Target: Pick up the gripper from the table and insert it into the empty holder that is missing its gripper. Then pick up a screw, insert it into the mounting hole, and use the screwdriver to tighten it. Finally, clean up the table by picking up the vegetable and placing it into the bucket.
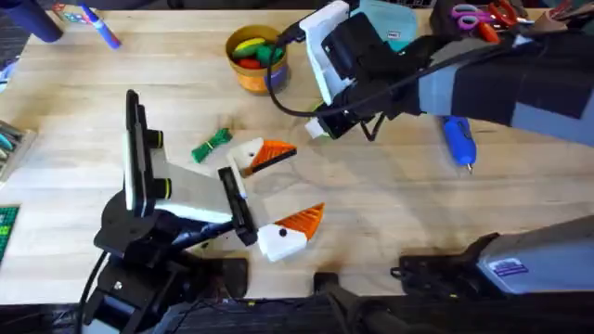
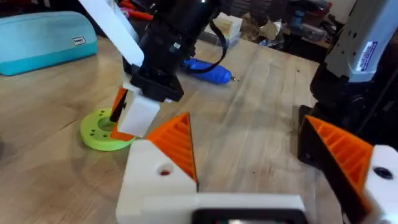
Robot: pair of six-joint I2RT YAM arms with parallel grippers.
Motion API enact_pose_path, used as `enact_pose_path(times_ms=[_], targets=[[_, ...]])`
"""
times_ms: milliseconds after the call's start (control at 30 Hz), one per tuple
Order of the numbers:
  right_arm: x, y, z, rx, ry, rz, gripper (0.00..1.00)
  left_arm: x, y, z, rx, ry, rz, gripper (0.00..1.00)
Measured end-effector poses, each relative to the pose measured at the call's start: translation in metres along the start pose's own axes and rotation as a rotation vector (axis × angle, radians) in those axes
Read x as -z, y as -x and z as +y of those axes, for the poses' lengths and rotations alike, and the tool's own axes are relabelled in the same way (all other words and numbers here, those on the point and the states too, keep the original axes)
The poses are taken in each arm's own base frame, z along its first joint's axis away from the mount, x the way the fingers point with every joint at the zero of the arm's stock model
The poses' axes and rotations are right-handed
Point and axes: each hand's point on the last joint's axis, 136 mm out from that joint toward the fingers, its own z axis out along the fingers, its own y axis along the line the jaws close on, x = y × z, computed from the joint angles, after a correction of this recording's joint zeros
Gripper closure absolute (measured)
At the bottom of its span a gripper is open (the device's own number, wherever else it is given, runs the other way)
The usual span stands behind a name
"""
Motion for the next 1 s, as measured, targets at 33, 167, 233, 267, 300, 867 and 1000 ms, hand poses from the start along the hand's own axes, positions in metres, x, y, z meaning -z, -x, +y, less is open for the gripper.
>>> enact_pose_path(times_ms=[33, 167, 233, 267, 300, 867, 1000], targets=[[-0.0011, -0.0009, 0.0, -0.002, 0.0, 0.004, 0.694, 0.0, 0.0, 0.0, 0.0, 0.0, 0.0, 0.01], [-0.0042, -0.003, 0.0001, -0.002, 0.0, 0.015, 0.699, 0.0, -0.0001, 0.0, 0.0, 0.0, 0.0, 0.01], [-0.0051, -0.0041, 0.0001, -0.002, 0.0, 0.02, 0.71, 0.0, 0.0, 0.0, 0.0, 0.0, 0.0, 0.01], [-0.0052, -0.0041, 0.0001, -0.002, 0.0, 0.02, 0.72, 0.0, 0.0, 0.0, 0.0, 0.0, 0.0, 0.01], [-0.0052, -0.0044, 0.0001, -0.002, 0.0, 0.021, 0.731, 0.0, -0.0001, 0.0001, 0.0, 0.0, 0.0, 0.01], [-0.0085, -0.0058, 0.0002, -0.002, 0.001, 0.028, 0.782, 0.0, -0.0001, 0.0, 0.0, 0.0, 0.0, 0.01], [-0.0086, -0.0051, 0.0001, -0.002, 0.001, 0.025, 0.788, 0.0, -0.0001, 0.0001, 0.0, 0.0, 0.0, 0.01]])
